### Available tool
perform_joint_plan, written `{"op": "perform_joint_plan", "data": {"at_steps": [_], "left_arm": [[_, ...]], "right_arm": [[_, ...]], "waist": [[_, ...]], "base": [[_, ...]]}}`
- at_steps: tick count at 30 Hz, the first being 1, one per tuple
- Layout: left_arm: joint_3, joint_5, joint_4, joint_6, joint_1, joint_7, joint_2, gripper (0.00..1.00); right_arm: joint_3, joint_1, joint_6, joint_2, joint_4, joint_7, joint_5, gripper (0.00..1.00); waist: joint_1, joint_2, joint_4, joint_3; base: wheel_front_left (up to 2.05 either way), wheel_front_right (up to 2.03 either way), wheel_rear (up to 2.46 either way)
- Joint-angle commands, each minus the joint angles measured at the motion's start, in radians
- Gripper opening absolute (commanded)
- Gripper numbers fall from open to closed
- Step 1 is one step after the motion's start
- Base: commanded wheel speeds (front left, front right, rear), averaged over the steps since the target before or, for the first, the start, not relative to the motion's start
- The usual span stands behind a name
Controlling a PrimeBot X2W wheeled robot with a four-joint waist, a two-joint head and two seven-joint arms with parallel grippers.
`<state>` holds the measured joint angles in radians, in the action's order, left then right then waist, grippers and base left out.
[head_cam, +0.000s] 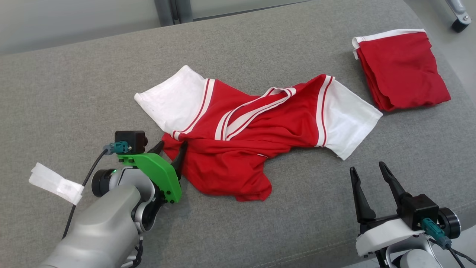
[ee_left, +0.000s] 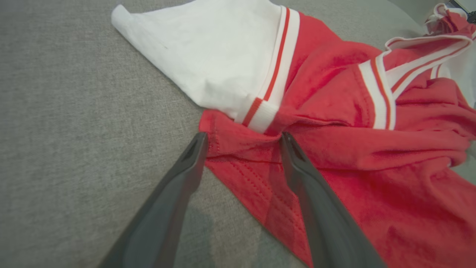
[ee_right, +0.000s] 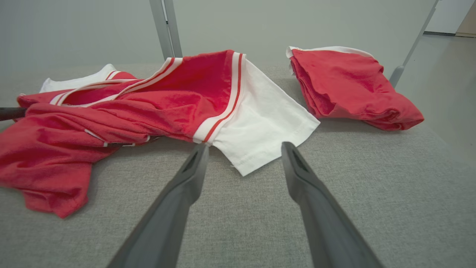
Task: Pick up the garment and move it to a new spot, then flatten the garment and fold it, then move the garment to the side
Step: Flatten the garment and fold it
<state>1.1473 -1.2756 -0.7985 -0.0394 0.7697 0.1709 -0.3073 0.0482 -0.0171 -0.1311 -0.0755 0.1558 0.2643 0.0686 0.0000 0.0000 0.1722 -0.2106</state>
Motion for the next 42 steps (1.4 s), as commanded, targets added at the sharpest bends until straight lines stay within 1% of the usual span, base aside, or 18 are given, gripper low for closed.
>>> {"op": "perform_joint_plan", "data": {"at_steps": [1, 2, 5, 9, 11, 14, 17, 20, 23, 29, 33, 35, 37, 38, 39, 40, 41, 42], "left_arm": [[-0.006, -0.02, -0.014, 0.014, 0.011, 0.0, 0.005, 0.39], [-0.007, -0.017, -0.024, 0.024, 0.012, 0.001, 0.01, 0.0], [-0.003, -0.013, -0.048, 0.047, 0.014, 0.006, 0.024, 0.0], [-0.005, -0.003, -0.065, 0.055, 0.023, 0.021, 0.023, 0.0], [-0.014, 0.002, -0.072, 0.051, 0.037, 0.033, 0.014, 0.0], [-0.041, 0.009, -0.087, 0.028, 0.08, 0.059, -0.005, 0.0], [-0.058, 0.023, -0.092, 0.012, 0.118, 0.075, -0.012, 0.0], [-0.072, 0.03, -0.072, 0.016, 0.132, 0.083, -0.021, 0.0], [-0.074, 0.04, -0.04, 0.01, 0.096, 0.088, -0.04, 0.0], [-0.081, 0.028, 0.065, -0.018, -0.054, 0.094, -0.063, 0.0], [-0.091, 0.023, 0.117, -0.039, -0.135, 0.094, -0.056, 0.0], [-0.099, 0.029, 0.139, -0.048, -0.152, 0.094, -0.047, 0.04], [-0.108, 0.038, 0.156, -0.054, -0.164, 0.095, -0.045, 0.02], [-0.113, 0.042, 0.163, -0.059, -0.168, 0.095, -0.044, 0.04], [-0.122, 0.048, 0.169, -0.061, -0.169, 0.095, -0.044, 0.11], [-0.13, 0.054, 0.173, -0.065, -0.168, 0.095, -0.045, 0.31], [-0.135, 0.058, 0.176, -0.068, -0.169, 0.095, -0.045, 0.48], [-0.14, 0.063, 0.177, -0.069, -0.17, 0.095, -0.047, 0.82]], "right_arm": [[0.0, -0.01, 0.001, -0.003, -0.001, 0.0, 0.007, 1.0], [0.0, -0.009, 0.001, -0.003, -0.001, 0.0, 0.006, 1.0], [-0.001, -0.005, 0.001, -0.002, 0.002, 0.0, 0.004, 1.0], [-0.006, 0.005, 0.001, -0.001, 0.004, 0.0, 0.003, 1.0], [-0.012, 0.011, 0.001, -0.001, 0.002, 0.0, 0.003, 1.0], [-0.01, 0.01, 0.001, -0.001, 0.003, 0.0, 0.001, 1.0], [-0.005, 0.004, 0.001, 0.002, 0.004, 0.0, 0.001, 1.0], [-0.003, 0.005, 0.001, 0.005, 0.006, 0.0, 0.005, 1.0], [-0.008, 0.018, 0.001, 0.008, 0.006, 0.0, 0.008, 1.0], [-0.038, 0.056, 0.001, 0.015, 0.006, 0.0, 0.013, 1.0], [-0.036, 0.06, 0.001, 0.016, 0.007, 0.0, 0.01, 1.0], [-0.037, 0.048, 0.001, 0.016, 0.007, 0.0, 0.01, 1.0], [-0.034, 0.037, 0.001, 0.015, 0.007, 0.0, 0.006, 1.0], [-0.033, 0.032, 0.001, 0.013, 0.007, 0.0, 0.004, 1.0], [-0.03, 0.028, 0.001, 0.011, 0.008, 0.0, 0.003, 1.0], [-0.029, 0.025, 0.001, 0.009, 0.009, 0.0, 0.003, 1.0], [-0.027, 0.022, 0.001, 0.009, 0.01, 0.0, 0.003, 1.0], [-0.027, 0.021, 0.001, 0.008, 0.011, 0.0, 0.003, 1.0]], "waist": [[0.0, 0.0, 0.003, -0.002], [0.0, 0.0, 0.003, -0.002], [0.0, 0.0, 0.005, 0.002], [0.0, 0.0, 0.002, 0.01], [0.0, 0.0, -0.003, 0.015], [0.0, 0.0, -0.012, 0.021], [0.0, 0.0, -0.019, 0.026], [0.0, 0.0, -0.021, 0.034], [0.0, 0.0, -0.023, 0.044], [0.0, 0.0, -0.047, 0.052], [0.0, 0.0, -0.075, 0.047], [0.0, 0.0, -0.088, 0.045], [0.0, 0.0, -0.098, 0.046], [0.0, 0.0, -0.102, 0.046], [0.0, 0.0, -0.105, 0.046], [0.0, 0.0, -0.107, 0.046], [0.0, 0.0, -0.109, 0.046], [0.0, 0.0, -0.11, 0.046]], "base": [[0.0, 0.0, 0.0], [0.0, 0.0, 0.0], [0.0, 0.0, 0.0], [0.0, 0.0, 0.0], [0.0, 0.0, 0.0], [0.0, 0.0, 0.0], [0.0, 0.0, 0.0], [0.0, 0.0, 0.0], [0.0, 0.0, 0.0], [0.0, 0.0, 0.0], [0.0, 0.0, 0.0], [0.0, 0.0, 0.0], [0.0, 0.0, 0.0], [0.0, 0.0, 0.0], [0.0, 0.0, 0.0], [0.0, 0.0, 0.0], [0.0, 0.0, 0.0], [0.0, 0.0, 0.0]]}}
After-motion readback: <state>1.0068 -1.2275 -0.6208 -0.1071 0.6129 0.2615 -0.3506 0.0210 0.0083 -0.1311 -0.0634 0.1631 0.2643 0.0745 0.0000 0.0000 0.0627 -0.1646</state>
